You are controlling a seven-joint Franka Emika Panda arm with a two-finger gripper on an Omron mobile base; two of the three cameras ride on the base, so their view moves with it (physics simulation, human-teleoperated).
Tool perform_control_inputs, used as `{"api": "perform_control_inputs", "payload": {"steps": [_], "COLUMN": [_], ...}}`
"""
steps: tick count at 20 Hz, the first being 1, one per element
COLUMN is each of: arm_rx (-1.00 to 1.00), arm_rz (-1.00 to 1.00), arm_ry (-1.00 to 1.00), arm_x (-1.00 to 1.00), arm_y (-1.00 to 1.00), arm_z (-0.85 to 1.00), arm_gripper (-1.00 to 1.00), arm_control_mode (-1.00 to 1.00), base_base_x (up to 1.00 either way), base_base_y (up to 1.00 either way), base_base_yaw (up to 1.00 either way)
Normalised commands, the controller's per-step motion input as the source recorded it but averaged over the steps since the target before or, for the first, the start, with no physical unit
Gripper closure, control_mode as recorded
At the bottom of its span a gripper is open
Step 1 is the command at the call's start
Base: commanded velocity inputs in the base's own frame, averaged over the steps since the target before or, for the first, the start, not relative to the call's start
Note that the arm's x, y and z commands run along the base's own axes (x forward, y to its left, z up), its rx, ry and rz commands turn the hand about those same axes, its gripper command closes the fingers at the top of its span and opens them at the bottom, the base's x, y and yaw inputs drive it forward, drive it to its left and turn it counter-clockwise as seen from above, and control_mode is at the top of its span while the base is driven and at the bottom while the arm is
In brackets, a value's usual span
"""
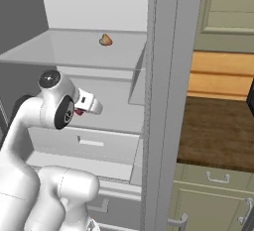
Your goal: Take the strawberry from the fridge and place it on top of the pancake, located on the dining counter.
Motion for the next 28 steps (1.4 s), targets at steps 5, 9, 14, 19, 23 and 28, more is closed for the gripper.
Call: {"api": "perform_control_inputs", "payload": {"steps": [5, 9, 14, 19, 23, 28], "arm_rx": [0.05, 0.01, -0.05, -0.06, 0.00, -0.01], "arm_rz": [0.02, 0.00, 0.05, 0.08, 0.11, 0.01], "arm_ry": [0.12, 0.11, 0.08, -0.03, -0.13, -0.10], "arm_x": [-1.00, -1.00, -0.86, -0.44, -0.21, 0.05], "arm_y": [0.04, 0.08, 0.01, -0.02, -0.04, 0.00], "arm_z": [0.95, 0.95, 0.21, -0.41, -0.31, -0.09], "arm_gripper": [1.00, 1.00, 1.00, 1.00, 1.00, 1.00], "arm_control_mode": [-1.00, -1.00, -1.00, -1.00, -1.00, -1.00], "base_base_x": [0.00, 0.00, 0.00, 0.00, 0.00, 0.00], "base_base_y": [0.00, 0.00, 0.00, 0.00, 0.00, 0.00], "base_base_yaw": [0.00, 0.00, 0.00, 0.00, 0.00, 0.00]}}
